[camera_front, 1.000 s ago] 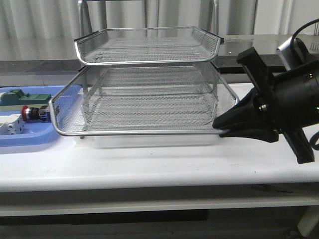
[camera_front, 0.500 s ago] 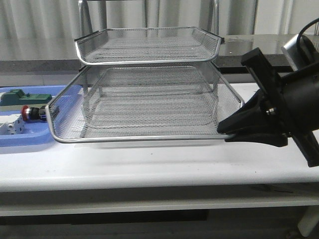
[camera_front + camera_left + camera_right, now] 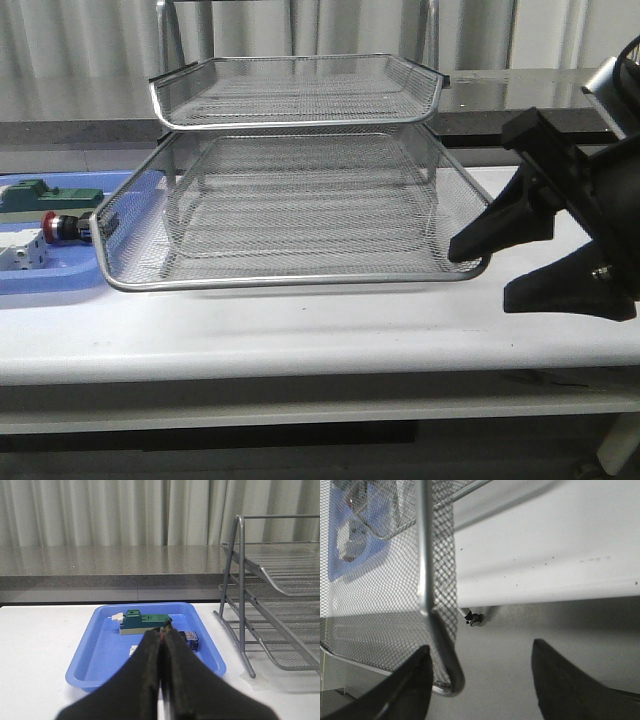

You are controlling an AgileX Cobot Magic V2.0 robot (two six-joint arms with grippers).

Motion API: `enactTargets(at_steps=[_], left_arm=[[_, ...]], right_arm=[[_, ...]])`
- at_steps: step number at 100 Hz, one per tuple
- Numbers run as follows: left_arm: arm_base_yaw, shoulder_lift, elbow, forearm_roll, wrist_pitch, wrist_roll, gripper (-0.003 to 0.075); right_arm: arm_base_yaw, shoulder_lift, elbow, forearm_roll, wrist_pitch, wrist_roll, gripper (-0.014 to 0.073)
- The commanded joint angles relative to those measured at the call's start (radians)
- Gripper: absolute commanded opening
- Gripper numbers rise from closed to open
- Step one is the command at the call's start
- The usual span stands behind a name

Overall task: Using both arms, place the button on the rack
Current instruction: 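Release the tier and withdraw the right gripper upward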

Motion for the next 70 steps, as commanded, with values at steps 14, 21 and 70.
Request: enactTargets(at_steps=[14, 21, 70], left_arm=[[-0.001, -0.031, 0.056, 0.0, -0.087, -0.009, -0.0021], [-0.001, -0.031, 0.056, 0.0, -0.087, -0.009, -0.0021], [-0.001, -0.031, 0.056, 0.0, -0.087, -0.009, -0.0021]], right_arm=[[-0.003, -0.065, -0.015, 0.007, 0.085, -0.016, 0.0489], [-0.003, -0.083, -0.015, -0.002, 0.099, -0.016, 0.0489], [-0.004, -0.343, -0.017, -0.51, 0.069, 0.394, 0.0489]])
